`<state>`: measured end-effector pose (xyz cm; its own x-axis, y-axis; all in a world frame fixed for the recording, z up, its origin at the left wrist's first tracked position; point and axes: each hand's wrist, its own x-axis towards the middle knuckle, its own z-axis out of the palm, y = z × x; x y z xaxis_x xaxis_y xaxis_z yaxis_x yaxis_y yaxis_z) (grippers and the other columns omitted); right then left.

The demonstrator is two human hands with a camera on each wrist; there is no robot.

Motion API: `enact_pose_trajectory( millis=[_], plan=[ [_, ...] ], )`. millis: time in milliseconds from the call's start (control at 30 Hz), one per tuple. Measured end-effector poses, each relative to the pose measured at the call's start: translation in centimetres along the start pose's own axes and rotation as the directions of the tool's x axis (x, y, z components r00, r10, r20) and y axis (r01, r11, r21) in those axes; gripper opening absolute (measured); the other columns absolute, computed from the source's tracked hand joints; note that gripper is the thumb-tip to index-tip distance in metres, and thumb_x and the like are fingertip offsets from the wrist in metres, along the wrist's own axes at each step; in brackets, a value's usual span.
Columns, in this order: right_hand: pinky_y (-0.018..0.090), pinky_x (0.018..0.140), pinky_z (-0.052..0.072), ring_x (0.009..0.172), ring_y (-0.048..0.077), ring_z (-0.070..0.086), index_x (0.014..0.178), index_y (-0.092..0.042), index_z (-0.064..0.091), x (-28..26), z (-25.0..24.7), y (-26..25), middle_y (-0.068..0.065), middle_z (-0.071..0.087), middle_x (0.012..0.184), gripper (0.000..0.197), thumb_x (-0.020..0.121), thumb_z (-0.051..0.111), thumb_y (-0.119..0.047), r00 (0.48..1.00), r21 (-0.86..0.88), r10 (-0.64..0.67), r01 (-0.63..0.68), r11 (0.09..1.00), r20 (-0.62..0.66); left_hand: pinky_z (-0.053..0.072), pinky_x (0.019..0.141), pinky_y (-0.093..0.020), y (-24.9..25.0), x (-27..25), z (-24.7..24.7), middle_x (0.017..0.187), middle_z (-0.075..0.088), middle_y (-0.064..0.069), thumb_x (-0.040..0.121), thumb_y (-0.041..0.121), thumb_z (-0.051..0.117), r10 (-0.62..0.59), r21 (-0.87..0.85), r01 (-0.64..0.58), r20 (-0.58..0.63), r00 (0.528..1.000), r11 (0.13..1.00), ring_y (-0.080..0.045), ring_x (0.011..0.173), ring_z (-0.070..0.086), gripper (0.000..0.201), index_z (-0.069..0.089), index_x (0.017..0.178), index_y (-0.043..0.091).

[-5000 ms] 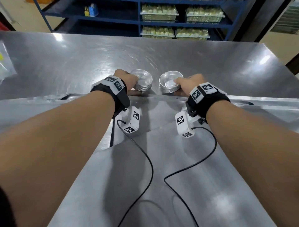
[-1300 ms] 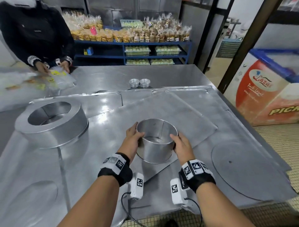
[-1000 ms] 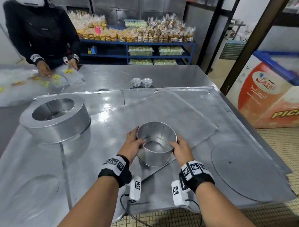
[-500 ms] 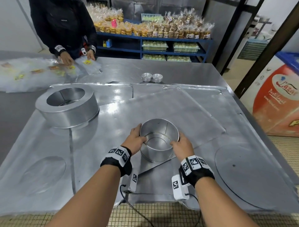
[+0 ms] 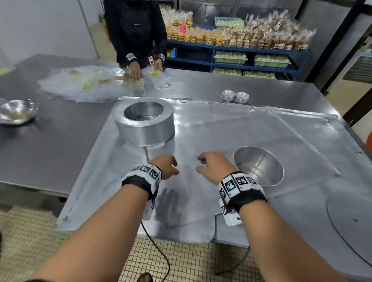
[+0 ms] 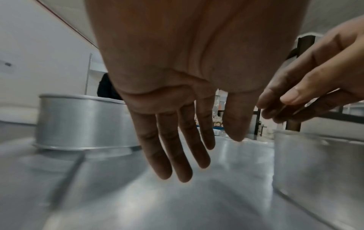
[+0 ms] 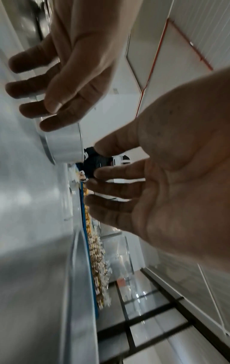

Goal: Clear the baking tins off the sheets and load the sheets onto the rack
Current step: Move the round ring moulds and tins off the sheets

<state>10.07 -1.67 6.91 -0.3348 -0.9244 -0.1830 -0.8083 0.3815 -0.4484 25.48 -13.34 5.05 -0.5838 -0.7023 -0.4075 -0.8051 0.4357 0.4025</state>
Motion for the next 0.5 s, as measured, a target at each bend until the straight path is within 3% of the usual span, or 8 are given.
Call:
enact_pose_trajectory(
  millis=[167,333,400,500],
  plan=[
    [0.033,0.097,0.05,0.108,0.024,0.062,0.129,-0.015,0.059,2.2,6.1,-6.6,0.009,0.062,0.125,0.05,0.084,0.068,-0.033,0.984,-0.005,-0.045,0.046,0.999,0.171,0.046,0.1,-0.032,-9.2,-1.8,-1.3,0.135,0.057,-0.008,0.078,0.029,0.082,-0.135,0.076,0.134,0.01,0.991,0.988,-0.026,0.122,0.055,0.069,0.051,0.138,0.016],
    [0.037,0.092,0.053,0.105,0.029,0.061,0.12,-0.009,0.063,3.3,10.3,-12.0,0.015,0.062,0.115,0.049,0.078,0.072,-0.032,0.957,-0.079,-0.11,0.135,0.988,0.269,0.048,0.1,-0.045,-14.5,-3.0,-1.2,0.131,0.051,-0.005,0.047,0.052,0.094,-0.212,0.218,0.202,0.028,0.977,0.955,-0.029,0.122,0.052,0.109,0.047,0.14,0.021],
    [0.037,0.089,0.054,0.102,0.029,0.062,0.118,-0.008,0.062,3.5,11.6,-13.4,0.015,0.062,0.112,0.051,0.074,0.074,-0.032,0.949,-0.099,-0.119,0.153,0.983,0.293,0.05,0.095,-0.049,-15.7,-3.3,-1.0,0.125,0.051,-0.002,0.037,0.057,0.094,-0.248,0.301,0.224,0.043,0.968,0.927,-0.029,0.119,0.051,0.114,0.047,0.135,0.023],
    [0.034,0.088,0.052,0.107,0.029,0.059,0.118,-0.007,0.059,3.5,13.1,-14.5,0.011,0.059,0.113,0.063,0.067,0.08,-0.039,0.946,-0.15,-0.132,0.183,0.972,0.295,0.053,0.087,-0.049,-16.9,-3.9,-0.4,0.109,0.044,0.001,0.029,0.053,0.092,-0.259,0.355,0.236,0.018,0.966,0.905,-0.029,0.111,0.051,0.109,0.049,0.125,0.023]
  ],
)
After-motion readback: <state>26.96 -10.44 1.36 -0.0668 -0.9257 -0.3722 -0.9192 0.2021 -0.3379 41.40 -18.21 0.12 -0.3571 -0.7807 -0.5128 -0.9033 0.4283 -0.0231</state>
